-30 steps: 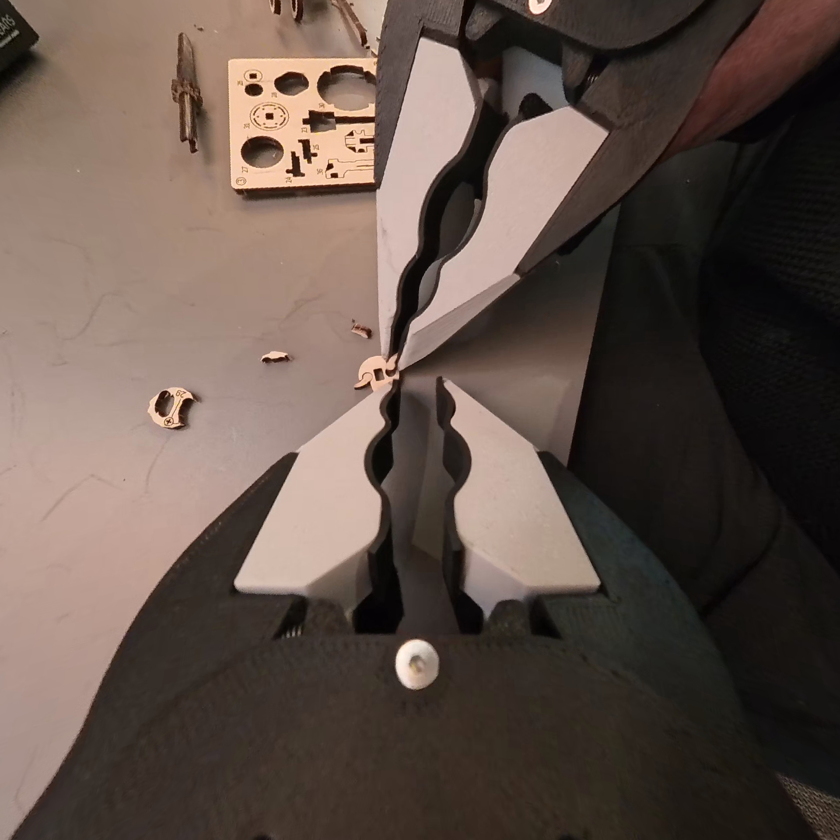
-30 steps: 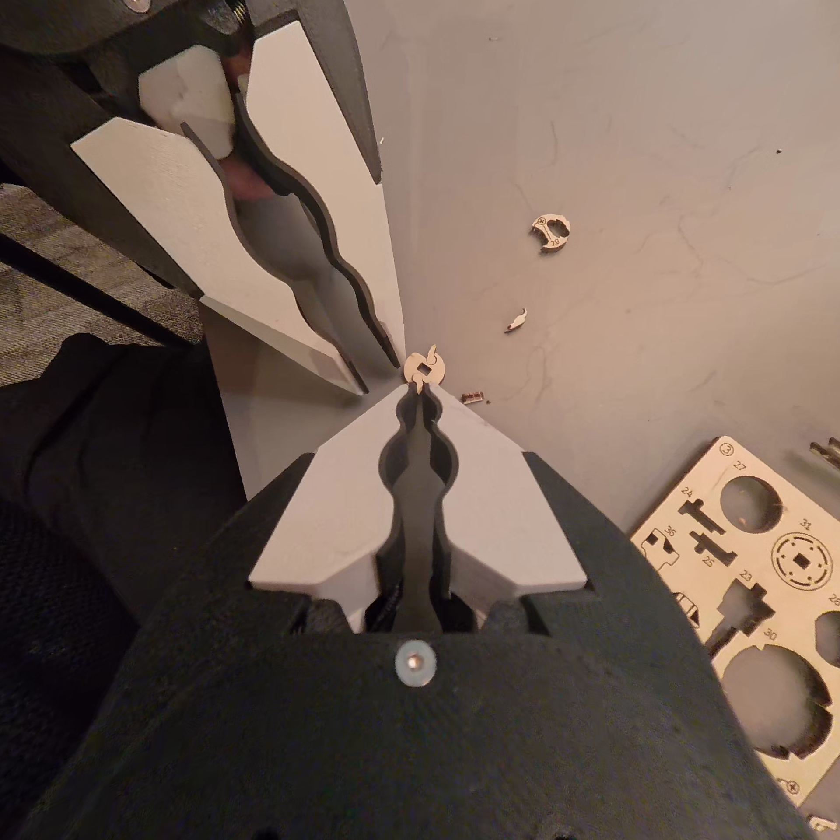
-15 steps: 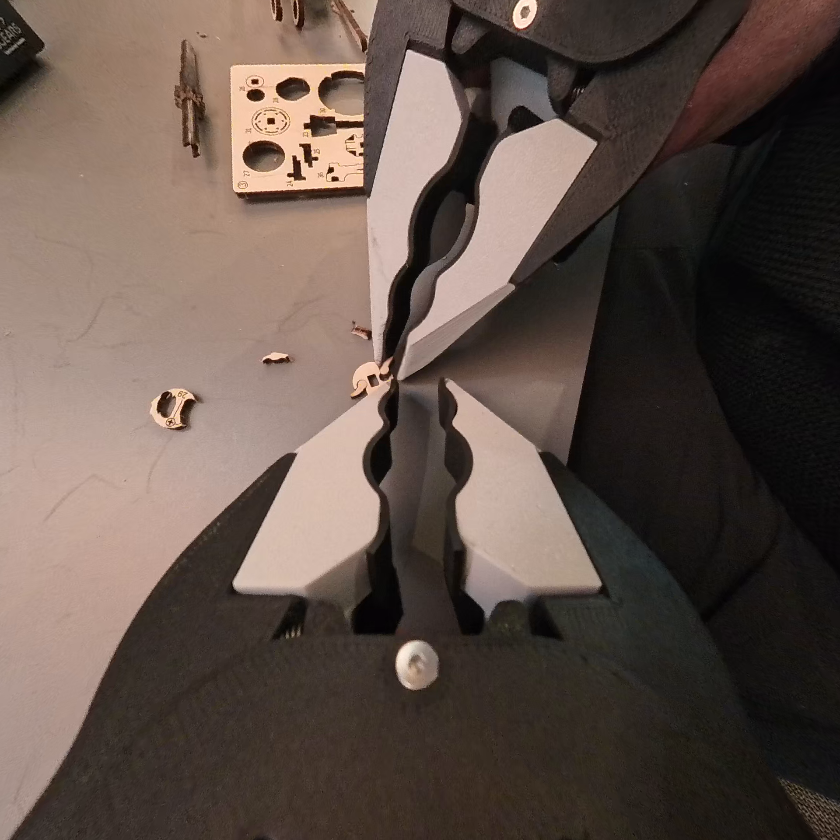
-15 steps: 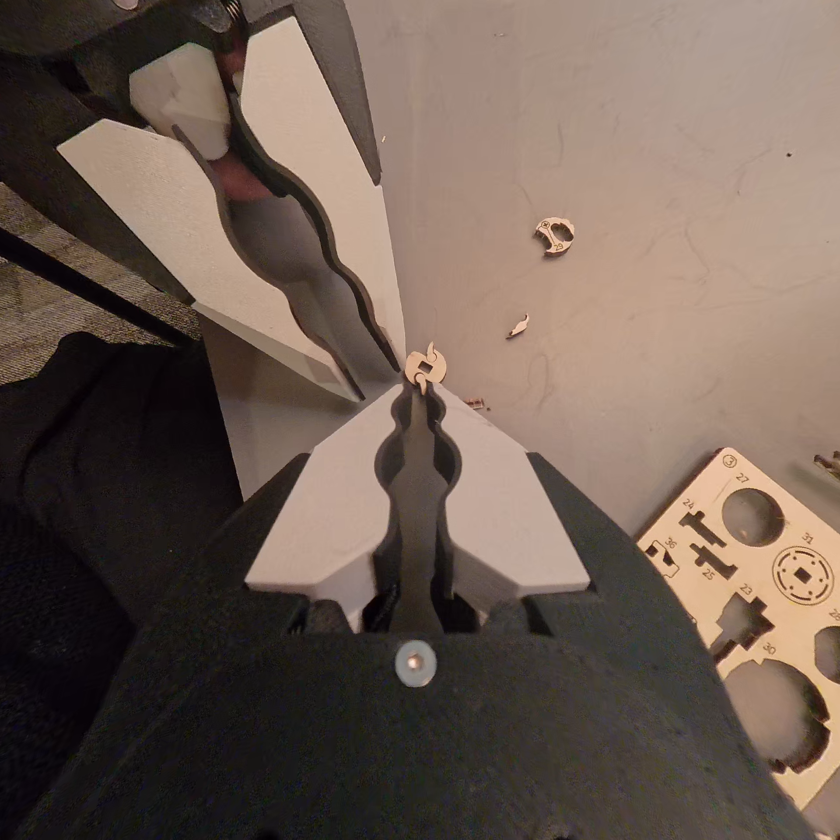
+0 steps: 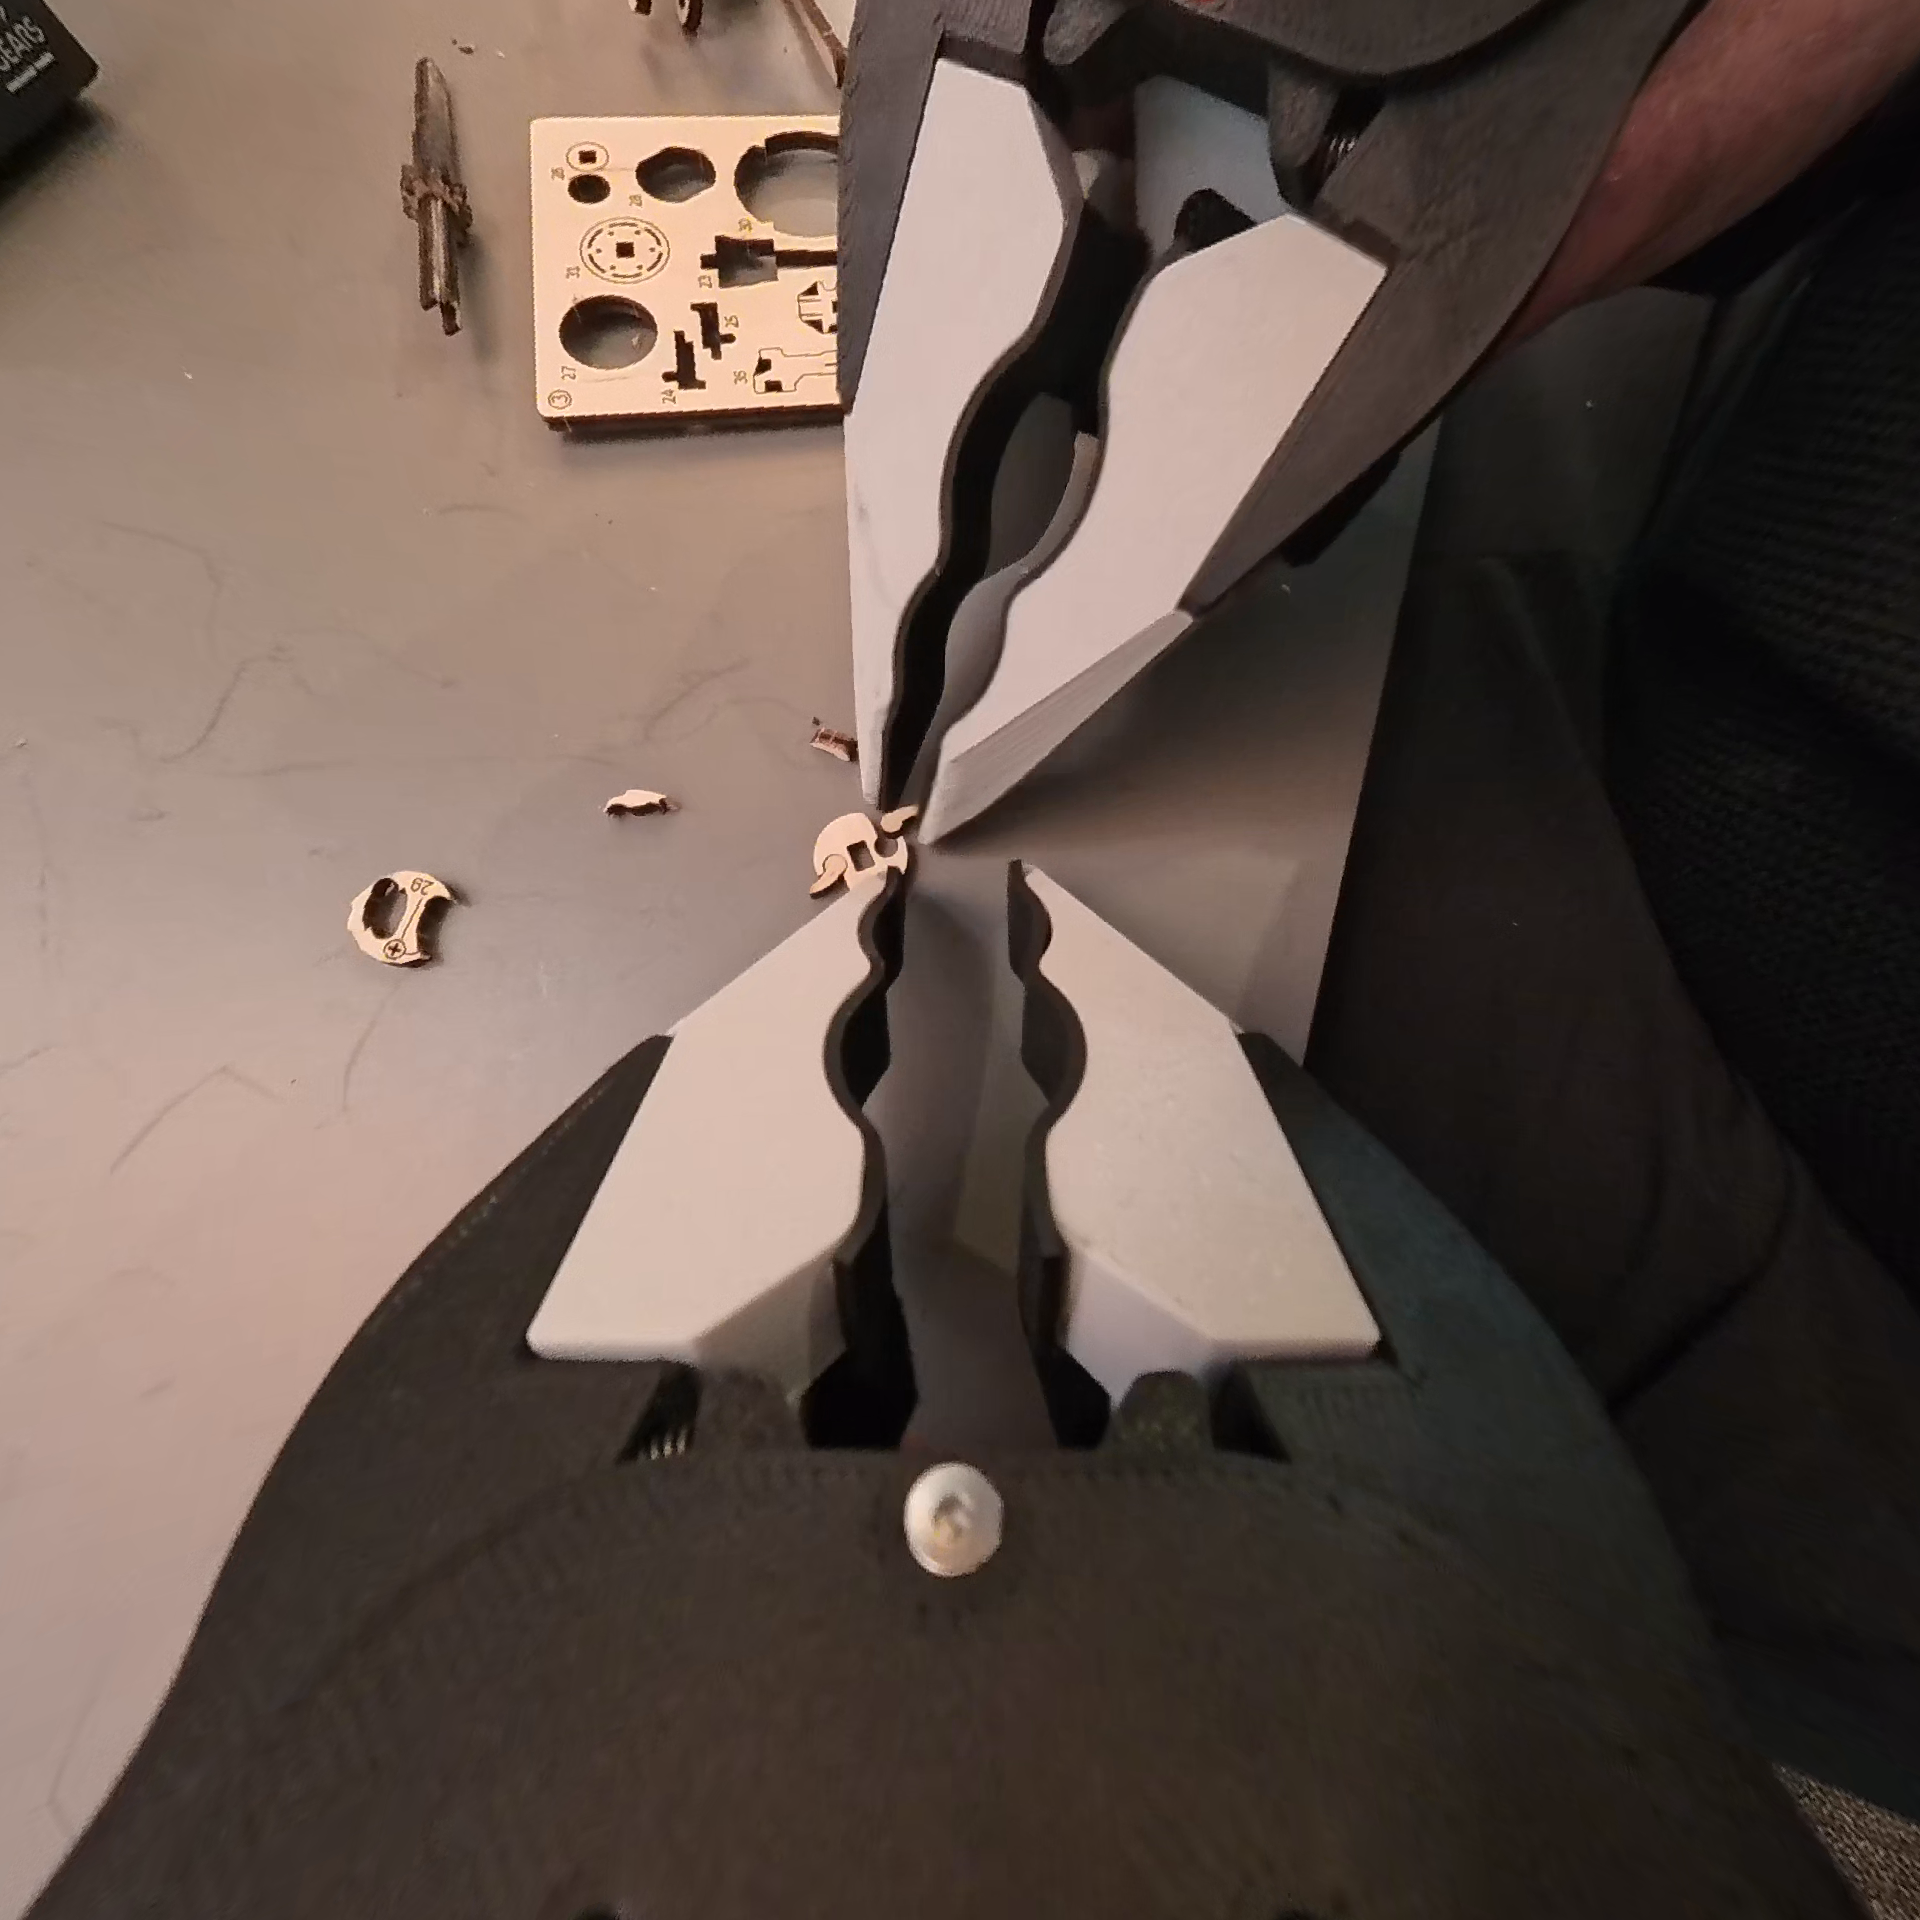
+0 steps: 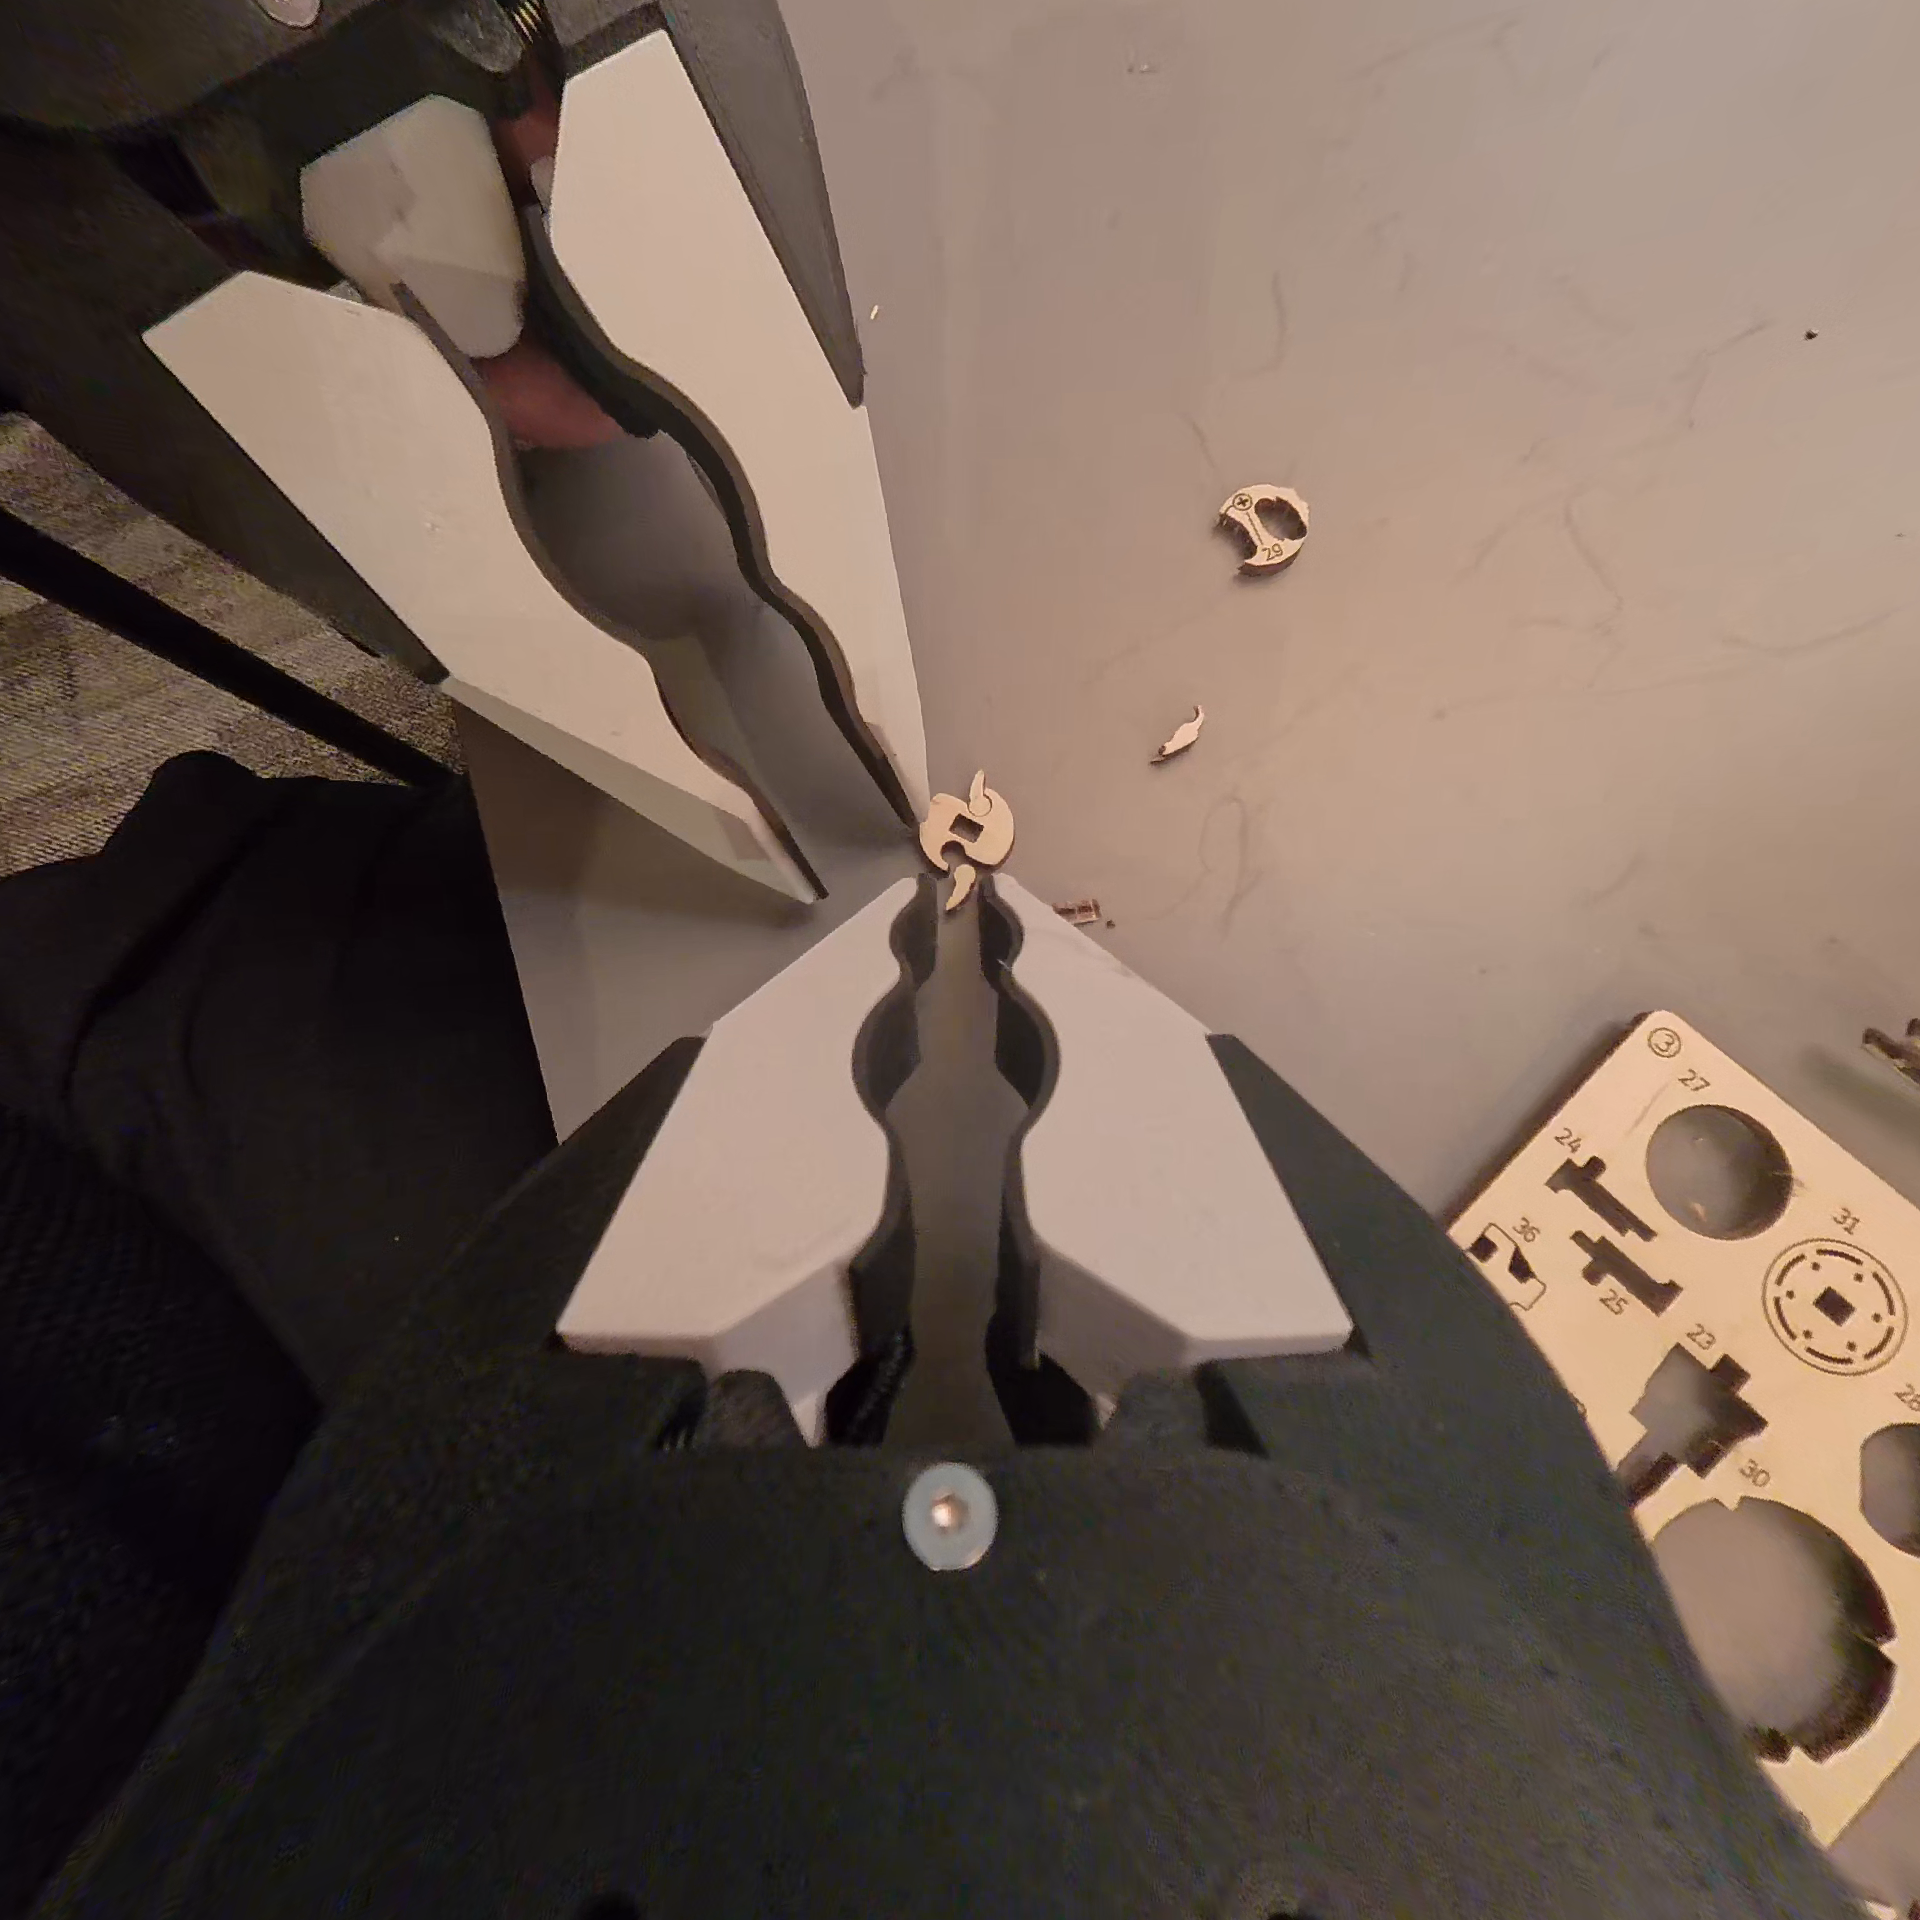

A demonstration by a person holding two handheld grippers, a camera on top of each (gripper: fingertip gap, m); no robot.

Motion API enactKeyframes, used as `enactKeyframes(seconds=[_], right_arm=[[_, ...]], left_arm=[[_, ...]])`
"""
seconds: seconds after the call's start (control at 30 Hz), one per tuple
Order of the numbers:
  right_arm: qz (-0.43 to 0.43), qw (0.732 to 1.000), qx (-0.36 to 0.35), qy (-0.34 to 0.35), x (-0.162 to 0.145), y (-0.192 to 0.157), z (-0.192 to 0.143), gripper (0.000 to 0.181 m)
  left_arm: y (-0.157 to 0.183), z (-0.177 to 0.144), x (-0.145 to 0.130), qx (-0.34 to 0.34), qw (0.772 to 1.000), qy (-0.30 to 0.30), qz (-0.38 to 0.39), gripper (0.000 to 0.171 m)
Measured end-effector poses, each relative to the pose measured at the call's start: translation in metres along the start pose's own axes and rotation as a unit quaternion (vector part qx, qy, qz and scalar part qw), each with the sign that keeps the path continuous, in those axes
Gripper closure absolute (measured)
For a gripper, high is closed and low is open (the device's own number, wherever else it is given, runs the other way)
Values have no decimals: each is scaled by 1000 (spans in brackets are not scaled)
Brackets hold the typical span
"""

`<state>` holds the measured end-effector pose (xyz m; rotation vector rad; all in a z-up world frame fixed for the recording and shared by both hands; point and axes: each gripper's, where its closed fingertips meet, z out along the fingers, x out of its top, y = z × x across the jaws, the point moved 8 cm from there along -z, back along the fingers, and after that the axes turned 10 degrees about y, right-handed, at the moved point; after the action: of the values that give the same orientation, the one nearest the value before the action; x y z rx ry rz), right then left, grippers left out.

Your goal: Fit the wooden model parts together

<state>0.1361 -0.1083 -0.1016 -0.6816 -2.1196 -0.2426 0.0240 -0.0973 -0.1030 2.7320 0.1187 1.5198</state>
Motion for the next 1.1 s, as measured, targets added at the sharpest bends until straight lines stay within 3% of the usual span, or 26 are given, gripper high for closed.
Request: enactKeyframes(seconds=[1.1], right_arm=[[-41,999,-9,22,7,-4,-1,176]], left_arm=[[1,0,0,1,1000,4,5,154]])
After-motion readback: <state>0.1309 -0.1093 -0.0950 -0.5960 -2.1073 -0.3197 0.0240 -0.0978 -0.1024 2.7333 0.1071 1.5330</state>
